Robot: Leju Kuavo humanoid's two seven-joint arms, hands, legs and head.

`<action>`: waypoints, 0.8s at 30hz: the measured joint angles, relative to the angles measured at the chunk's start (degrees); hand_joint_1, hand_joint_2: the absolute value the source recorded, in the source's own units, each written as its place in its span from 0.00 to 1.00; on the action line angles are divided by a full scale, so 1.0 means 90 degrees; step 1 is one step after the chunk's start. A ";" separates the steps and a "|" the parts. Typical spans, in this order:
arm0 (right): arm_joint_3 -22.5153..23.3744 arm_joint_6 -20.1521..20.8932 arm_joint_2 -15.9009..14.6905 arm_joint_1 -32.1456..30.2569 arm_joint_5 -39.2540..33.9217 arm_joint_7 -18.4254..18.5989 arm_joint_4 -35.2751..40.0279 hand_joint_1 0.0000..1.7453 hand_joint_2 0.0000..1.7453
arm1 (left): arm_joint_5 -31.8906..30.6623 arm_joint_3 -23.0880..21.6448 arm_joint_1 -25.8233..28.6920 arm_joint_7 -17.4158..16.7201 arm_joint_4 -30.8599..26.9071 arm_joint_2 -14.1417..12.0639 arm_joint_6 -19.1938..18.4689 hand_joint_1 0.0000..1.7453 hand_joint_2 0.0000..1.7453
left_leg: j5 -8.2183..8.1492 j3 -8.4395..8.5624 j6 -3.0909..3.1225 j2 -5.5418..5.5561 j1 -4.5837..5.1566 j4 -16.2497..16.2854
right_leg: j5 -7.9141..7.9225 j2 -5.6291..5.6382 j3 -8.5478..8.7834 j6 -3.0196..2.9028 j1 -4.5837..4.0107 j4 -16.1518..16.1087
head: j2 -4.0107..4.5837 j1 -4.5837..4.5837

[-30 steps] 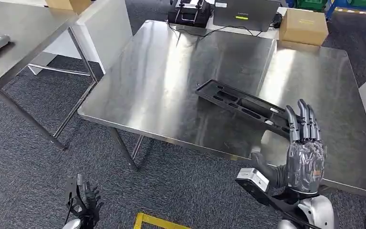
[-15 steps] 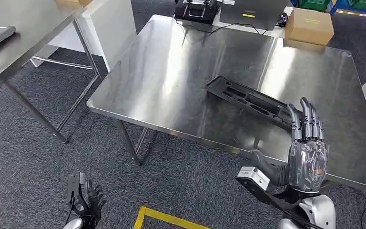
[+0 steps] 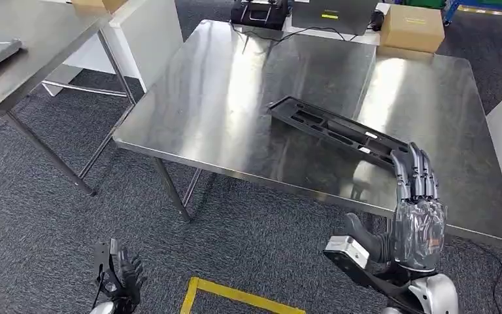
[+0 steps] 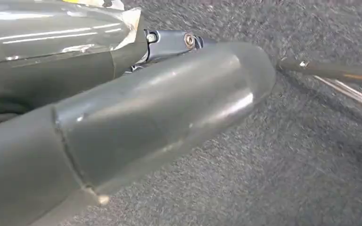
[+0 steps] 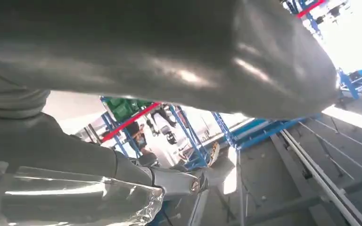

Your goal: Take the parts from the cabinet and place them on the table.

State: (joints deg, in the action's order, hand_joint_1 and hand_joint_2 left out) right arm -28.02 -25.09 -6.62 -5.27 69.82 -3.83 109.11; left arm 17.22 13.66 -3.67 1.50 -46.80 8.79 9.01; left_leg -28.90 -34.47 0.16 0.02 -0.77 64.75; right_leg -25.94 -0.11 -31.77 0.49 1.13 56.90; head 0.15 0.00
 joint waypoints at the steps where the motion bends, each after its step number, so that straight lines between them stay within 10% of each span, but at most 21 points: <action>1: -0.0012 -0.0053 0.0000 -0.0064 -0.0061 -0.0010 0.0000 0.00 0.00 | 0.0037 0.0000 -0.0079 0.0106 0.0128 -0.0037 -0.0027 0.00 0.00 | 0.0109 0.0388 0.0035 0.0021 -0.0003 -0.0683 | 0.0004 -0.0003 -0.0007 0.0011 -0.0003 0.0032 | 0.0000 0.0005; 6: -0.0034 -0.0162 0.0015 -0.0376 -0.0573 -0.0010 -0.0007 0.00 0.00 | 0.0110 0.0010 -0.0204 0.0367 0.0620 -0.0182 -0.0151 0.00 0.00 | 0.0206 0.0331 0.0239 0.0017 0.0079 -0.0788 | 0.0131 0.0002 -0.0110 0.0211 -0.0078 0.0014 | 0.0000 0.0007; 9: -0.0029 -0.0272 0.0024 -0.0511 -0.0980 0.0076 -0.0112 0.00 0.00 | 0.0110 0.0066 -0.0227 0.0370 0.0730 -0.0219 -0.0187 0.00 0.00 | 0.0368 0.0179 0.0398 -0.0026 0.0045 -0.0837 | -0.0525 0.0009 -0.0468 0.0150 -0.0039 0.0799 | 0.0000 0.0046; 12: -0.0017 -0.0371 0.0034 -0.0650 -0.1421 0.0141 -0.0388 0.00 0.00 | 0.0107 0.0107 -0.0179 0.0365 0.0802 -0.0231 -0.0199 0.00 0.00 | 0.0508 -0.0026 0.0396 -0.0044 0.0056 -0.0827 | -0.1054 0.0010 -0.0842 0.0194 -0.0034 0.2030 | 0.0000 0.0046; 16: 0.0029 -0.0410 0.0080 -0.0694 -0.1906 0.0269 -0.0752 0.00 0.00 | 0.0076 0.0170 -0.0135 0.0319 0.0858 -0.0250 -0.0233 0.00 0.00 | 0.0679 -0.0206 0.0314 -0.0047 0.0053 -0.0821 | -0.0513 0.0004 0.0380 0.0382 -0.0012 0.0304 | 0.0000 0.0046; 17: 0.0078 -0.0425 0.0119 -0.0690 -0.2031 0.0309 -0.0941 0.00 0.00 | 0.0059 0.0192 -0.0117 0.0299 0.0858 -0.0258 -0.0260 0.00 0.00 | 0.0714 -0.0230 0.0266 -0.0044 0.0079 -0.0813 | -0.0584 0.0010 0.0665 0.0319 -0.0026 -0.0200 | 0.0000 0.0049; 20: 0.0226 -0.0505 0.0262 -0.0730 -0.2206 0.0369 -0.1604 0.00 0.00 | -0.0012 0.0277 -0.0020 0.0234 0.0858 -0.0272 -0.0321 0.00 0.00 | 0.0832 -0.0227 0.0145 -0.0049 0.0067 -0.0834 | -0.0468 0.0038 0.0516 0.0214 -0.0096 -0.0120 | 0.0000 0.0027; 22: 0.0364 -0.0549 0.0376 -0.0753 -0.2259 0.0384 -0.2073 0.00 0.00 | -0.0070 0.0347 0.0099 0.0202 0.0853 -0.0316 -0.0403 0.00 0.00 | 0.0812 -0.0289 0.0066 -0.0039 0.0026 -0.0793 | -0.0358 0.0027 0.0476 0.0048 0.0030 -0.0158 | 0.0000 0.0022; 24: 0.0468 -0.0558 0.0466 -0.0761 -0.2293 0.0355 -0.2389 0.00 0.00 | -0.0109 0.0403 0.0218 0.0178 0.0851 -0.0313 -0.0444 0.00 0.00 | 0.0106 -0.0476 0.0010 -0.0014 0.0009 -0.0245 | -0.0259 0.0013 0.0406 -0.0094 -0.0005 -0.0154 | 0.0000 -0.0014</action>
State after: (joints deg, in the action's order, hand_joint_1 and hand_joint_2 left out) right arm -23.80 -30.12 -2.43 -12.12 49.18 -0.63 87.61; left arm 16.24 17.29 -1.71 3.10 -39.15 5.97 5.01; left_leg -27.95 -38.76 0.26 -0.10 -0.69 62.55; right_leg -28.27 0.01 -28.12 -0.36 1.09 55.52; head 0.15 -0.13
